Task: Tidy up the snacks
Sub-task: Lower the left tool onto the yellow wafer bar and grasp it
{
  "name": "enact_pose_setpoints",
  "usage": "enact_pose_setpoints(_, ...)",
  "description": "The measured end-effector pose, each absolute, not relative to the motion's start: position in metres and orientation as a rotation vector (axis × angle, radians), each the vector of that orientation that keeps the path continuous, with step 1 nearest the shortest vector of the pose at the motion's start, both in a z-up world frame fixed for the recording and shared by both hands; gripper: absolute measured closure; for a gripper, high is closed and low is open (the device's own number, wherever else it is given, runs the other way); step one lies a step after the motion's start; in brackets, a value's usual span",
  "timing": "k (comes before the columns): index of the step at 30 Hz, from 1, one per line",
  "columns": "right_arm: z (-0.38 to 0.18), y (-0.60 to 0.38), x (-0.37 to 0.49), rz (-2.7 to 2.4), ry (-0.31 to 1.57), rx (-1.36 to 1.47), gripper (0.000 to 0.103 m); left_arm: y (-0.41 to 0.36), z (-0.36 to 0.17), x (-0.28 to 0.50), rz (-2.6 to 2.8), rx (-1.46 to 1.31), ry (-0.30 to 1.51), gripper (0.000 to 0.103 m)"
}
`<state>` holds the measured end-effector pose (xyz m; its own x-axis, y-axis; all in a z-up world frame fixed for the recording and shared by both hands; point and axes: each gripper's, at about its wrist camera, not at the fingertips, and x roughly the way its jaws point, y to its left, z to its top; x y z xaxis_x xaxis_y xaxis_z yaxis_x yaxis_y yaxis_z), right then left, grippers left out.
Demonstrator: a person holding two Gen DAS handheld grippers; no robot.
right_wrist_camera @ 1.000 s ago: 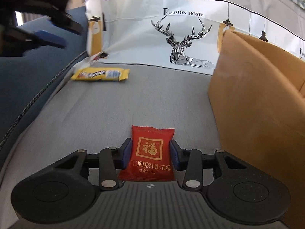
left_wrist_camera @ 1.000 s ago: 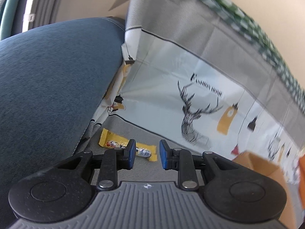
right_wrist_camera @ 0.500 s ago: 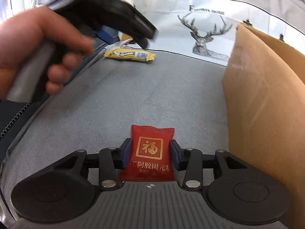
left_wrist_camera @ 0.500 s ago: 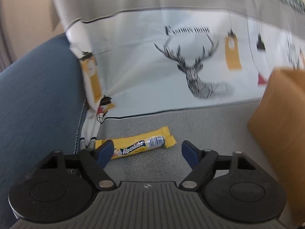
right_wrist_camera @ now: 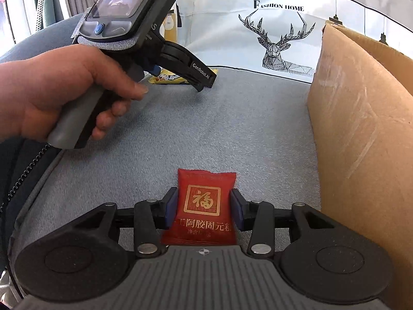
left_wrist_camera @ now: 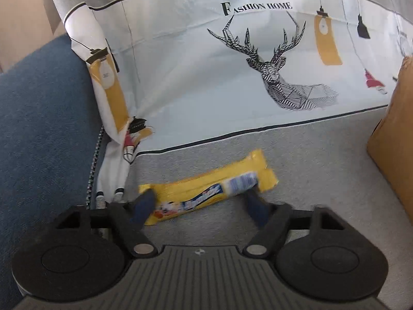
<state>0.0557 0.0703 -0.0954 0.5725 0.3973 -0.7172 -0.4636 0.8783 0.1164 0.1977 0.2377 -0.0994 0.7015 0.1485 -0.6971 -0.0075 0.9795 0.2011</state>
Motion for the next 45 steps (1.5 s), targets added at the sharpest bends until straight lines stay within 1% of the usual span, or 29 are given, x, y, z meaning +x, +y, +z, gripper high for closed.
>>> enact_pose_setpoints(1, -0.095, 0.071, 0.057, 0.505, 0.818, -0.086, 0.058, 0.236, -0.098, 0.198, 0.085, 0.190, 0.790, 0.048)
enact_pose_setpoints(3, -0.096, 0.072, 0.058, 0.504, 0.817, -0.087, 0.058, 0.234, -0.097, 0.197, 0.087, 0.205, 0.799, 0.076)
enact_pose_setpoints(4, -0.096, 0.073, 0.058, 0.503, 0.815, -0.087, 0.058, 0.232, -0.096, 0.197, 0.086, 0.205, 0.805, 0.081)
enact_pose_setpoints(5, -0.096, 0.073, 0.058, 0.503, 0.814, -0.088, 0.058, 0.233, -0.095, 0.197, 0.080, 0.196, 0.813, 0.091)
enact_pose_setpoints(6, -0.097, 0.073, 0.058, 0.502, 0.813, -0.088, 0.058, 0.233, -0.093, 0.196, 0.076, 0.183, 0.819, 0.097)
enact_pose_setpoints(9, -0.097, 0.072, 0.056, 0.504, 0.807, -0.092, 0.058, 0.235, -0.087, 0.192, 0.077, 0.142, 0.834, 0.103)
enact_pose_setpoints(12, -0.097, 0.072, 0.054, 0.501, 0.803, -0.094, 0.058, 0.243, -0.080, 0.185, 0.050, 0.025, 0.864, 0.103)
enact_pose_setpoints(15, -0.097, 0.072, 0.053, 0.500, 0.803, -0.095, 0.058, 0.258, -0.077, 0.175, 0.039, -0.173, 0.935, 0.103)
enact_pose_setpoints(17, -0.096, 0.072, 0.054, 0.497, 0.808, -0.086, 0.058, 0.260, -0.073, 0.168, 0.035, -0.208, 0.945, 0.103)
enact_pose_setpoints(19, -0.095, 0.071, 0.054, 0.488, 0.809, -0.081, 0.058, 0.256, -0.068, 0.162, 0.039, -0.161, 0.895, 0.097)
enact_pose_setpoints(20, -0.095, 0.070, 0.055, 0.482, 0.811, -0.078, 0.058, 0.252, -0.067, 0.160, 0.050, -0.116, 0.860, 0.084)
enact_pose_setpoints(21, -0.094, 0.068, 0.055, 0.476, 0.814, -0.071, 0.058, 0.247, -0.066, 0.159, 0.058, -0.061, 0.825, 0.063)
enact_pose_setpoints(22, -0.094, 0.067, 0.055, 0.468, 0.816, -0.065, 0.058, 0.241, -0.067, 0.159, 0.062, -0.004, 0.792, 0.056)
enact_pose_setpoints(23, -0.093, 0.065, 0.055, 0.459, 0.819, -0.060, 0.058, 0.236, -0.068, 0.160, 0.061, 0.045, 0.762, 0.046)
enact_pose_setpoints(25, -0.093, 0.063, 0.057, 0.437, 0.826, -0.043, 0.058, 0.230, -0.072, 0.167, 0.050, 0.107, 0.720, 0.037)
enact_pose_setpoints(27, -0.093, 0.061, 0.060, 0.421, 0.831, -0.027, 0.058, 0.226, -0.079, 0.177, 0.073, 0.142, 0.693, 0.025)
enact_pose_setpoints(29, -0.093, 0.061, 0.061, 0.417, 0.832, -0.024, 0.058, 0.223, -0.087, 0.190, 0.093, 0.152, 0.699, 0.019)
enact_pose_setpoints(32, -0.095, 0.061, 0.061, 0.416, 0.835, -0.023, 0.058, 0.215, -0.099, 0.209, 0.114, 0.223, 0.704, 0.014)
enact_pose_setpoints(36, -0.095, 0.060, 0.062, 0.411, 0.843, -0.010, 0.058, 0.211, -0.109, 0.229, 0.103, 0.250, 0.710, 0.013)
enact_pose_setpoints(39, -0.097, 0.060, 0.063, 0.407, 0.840, -0.012, 0.058, 0.218, -0.110, 0.238, 0.089, 0.194, 0.714, 0.014)
enact_pose_setpoints(40, -0.097, 0.061, 0.063, 0.406, 0.836, -0.018, 0.058, 0.220, -0.110, 0.240, 0.084, 0.176, 0.718, 0.017)
enact_pose_setpoints(41, -0.098, 0.062, 0.062, 0.405, 0.833, -0.024, 0.058, 0.220, -0.109, 0.240, 0.072, 0.155, 0.720, 0.031)
enact_pose_setpoints(42, -0.098, 0.062, 0.061, 0.404, 0.829, -0.029, 0.058, 0.222, -0.107, 0.240, 0.051, 0.131, 0.727, 0.047)
enact_pose_setpoints(43, -0.098, 0.062, 0.060, 0.403, 0.825, -0.033, 0.058, 0.222, -0.105, 0.239, 0.037, 0.119, 0.734, 0.056)
enact_pose_setpoints(44, -0.099, 0.063, 0.059, 0.402, 0.821, -0.038, 0.058, 0.220, -0.103, 0.238, 0.031, 0.124, 0.744, 0.078)
enact_pose_setpoints(45, -0.099, 0.063, 0.058, 0.401, 0.818, -0.042, 0.058, 0.219, -0.101, 0.238, 0.029, 0.133, 0.758, 0.084)
